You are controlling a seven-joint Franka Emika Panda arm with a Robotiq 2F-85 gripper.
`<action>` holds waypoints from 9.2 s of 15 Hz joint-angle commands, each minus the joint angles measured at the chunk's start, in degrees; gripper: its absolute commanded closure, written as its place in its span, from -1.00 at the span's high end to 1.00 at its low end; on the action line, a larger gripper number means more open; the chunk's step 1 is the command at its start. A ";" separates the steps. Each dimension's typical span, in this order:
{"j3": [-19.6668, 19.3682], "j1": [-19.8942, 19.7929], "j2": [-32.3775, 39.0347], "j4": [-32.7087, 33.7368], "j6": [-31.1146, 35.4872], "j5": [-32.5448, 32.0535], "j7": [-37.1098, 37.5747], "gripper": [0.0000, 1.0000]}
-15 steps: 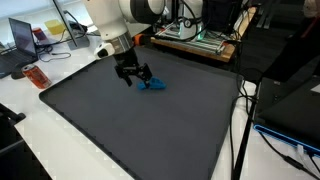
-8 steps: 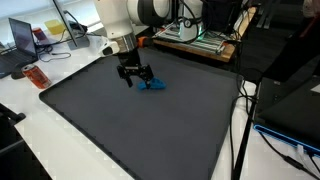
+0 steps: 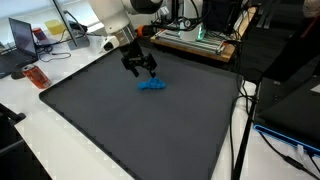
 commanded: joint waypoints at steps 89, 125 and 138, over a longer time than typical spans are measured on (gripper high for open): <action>-22.12 31.43 -21.33 -25.45 17.37 -27.36 46.38 1.00; -9.04 16.31 -5.87 -10.57 6.42 -9.37 54.50 1.00; -10.82 16.93 -1.31 -10.61 14.09 -9.40 65.96 1.00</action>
